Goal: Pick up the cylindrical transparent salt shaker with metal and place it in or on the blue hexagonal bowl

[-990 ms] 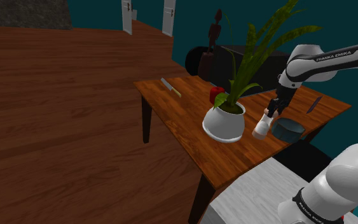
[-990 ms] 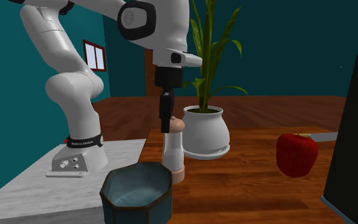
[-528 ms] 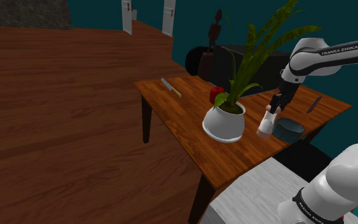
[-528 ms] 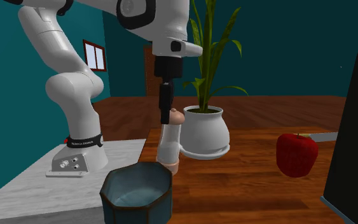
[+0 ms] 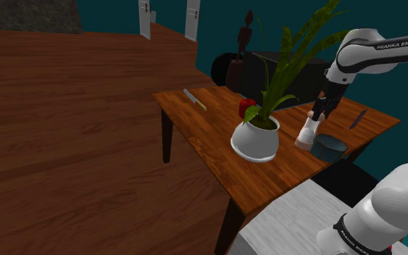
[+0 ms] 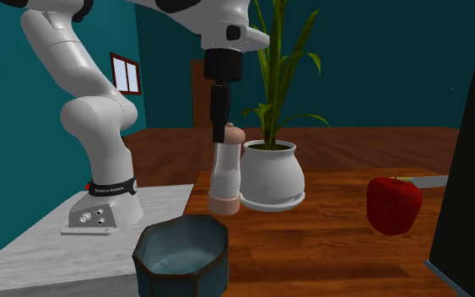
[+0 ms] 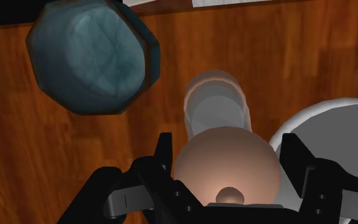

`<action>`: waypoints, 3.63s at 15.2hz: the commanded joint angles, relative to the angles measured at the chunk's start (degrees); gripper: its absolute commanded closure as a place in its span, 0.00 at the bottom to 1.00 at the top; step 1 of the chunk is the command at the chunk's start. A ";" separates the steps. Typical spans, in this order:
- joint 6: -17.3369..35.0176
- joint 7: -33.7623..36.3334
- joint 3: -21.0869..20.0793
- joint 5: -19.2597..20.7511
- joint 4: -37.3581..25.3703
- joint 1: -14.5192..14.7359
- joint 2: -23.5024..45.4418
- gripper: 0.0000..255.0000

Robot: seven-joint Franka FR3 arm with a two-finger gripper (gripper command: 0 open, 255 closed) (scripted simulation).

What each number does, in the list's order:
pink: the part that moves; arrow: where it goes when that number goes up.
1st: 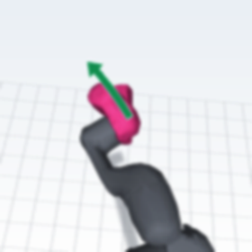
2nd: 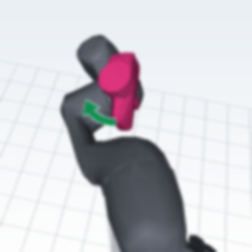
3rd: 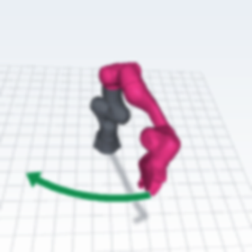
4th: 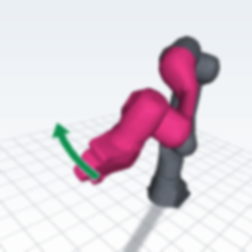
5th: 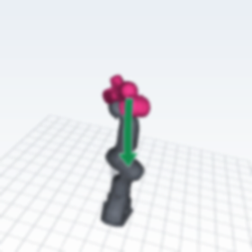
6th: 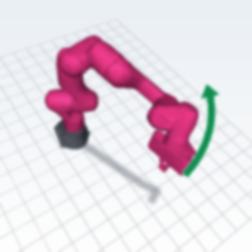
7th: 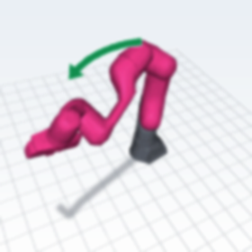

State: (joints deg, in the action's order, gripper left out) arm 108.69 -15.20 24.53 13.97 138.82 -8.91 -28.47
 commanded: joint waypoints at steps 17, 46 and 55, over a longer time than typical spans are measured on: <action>-14.01 -0.62 -2.30 -1.51 -12.77 0.62 -1.20 1.00; -14.24 -17.43 11.11 4.01 -18.75 -3.72 1.43 1.00; -7.45 -16.83 12.55 4.97 -11.99 -4.13 1.41 1.00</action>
State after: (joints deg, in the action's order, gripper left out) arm 100.37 -32.12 36.91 18.87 126.10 -13.04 -27.17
